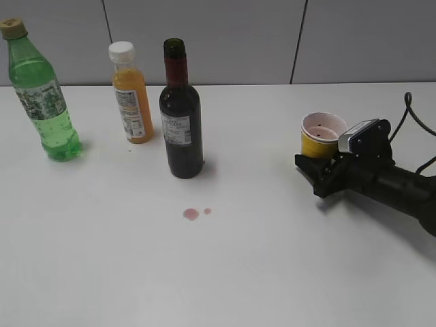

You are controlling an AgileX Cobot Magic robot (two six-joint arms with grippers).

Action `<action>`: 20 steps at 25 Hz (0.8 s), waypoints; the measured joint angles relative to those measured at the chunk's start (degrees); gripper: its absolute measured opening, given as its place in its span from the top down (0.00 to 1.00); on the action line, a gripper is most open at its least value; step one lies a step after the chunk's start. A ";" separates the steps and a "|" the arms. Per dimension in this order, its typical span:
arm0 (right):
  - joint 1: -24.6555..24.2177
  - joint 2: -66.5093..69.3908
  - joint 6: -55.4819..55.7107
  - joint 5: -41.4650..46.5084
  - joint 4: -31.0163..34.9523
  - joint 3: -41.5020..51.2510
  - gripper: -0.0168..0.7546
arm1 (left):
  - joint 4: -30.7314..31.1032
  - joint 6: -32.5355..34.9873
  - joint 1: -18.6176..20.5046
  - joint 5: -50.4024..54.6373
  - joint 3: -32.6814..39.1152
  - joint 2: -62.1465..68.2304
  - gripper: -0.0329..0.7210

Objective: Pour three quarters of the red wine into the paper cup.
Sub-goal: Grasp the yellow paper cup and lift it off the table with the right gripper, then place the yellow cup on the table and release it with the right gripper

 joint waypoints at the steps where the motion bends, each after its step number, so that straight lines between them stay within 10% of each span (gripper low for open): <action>1: 0.00 -0.49 1.79 0.00 -2.83 0.00 0.37 | 0.00 0.00 0.00 0.00 0.00 0.00 0.64; 10: 2.08 -3.53 15.01 -0.06 -26.08 -0.06 0.37 | 0.00 0.00 0.00 0.00 0.00 0.00 0.64; 20: 16.21 -3.53 13.50 -0.06 -25.78 -0.06 0.37 | 0.00 0.00 0.00 0.00 0.00 0.00 0.64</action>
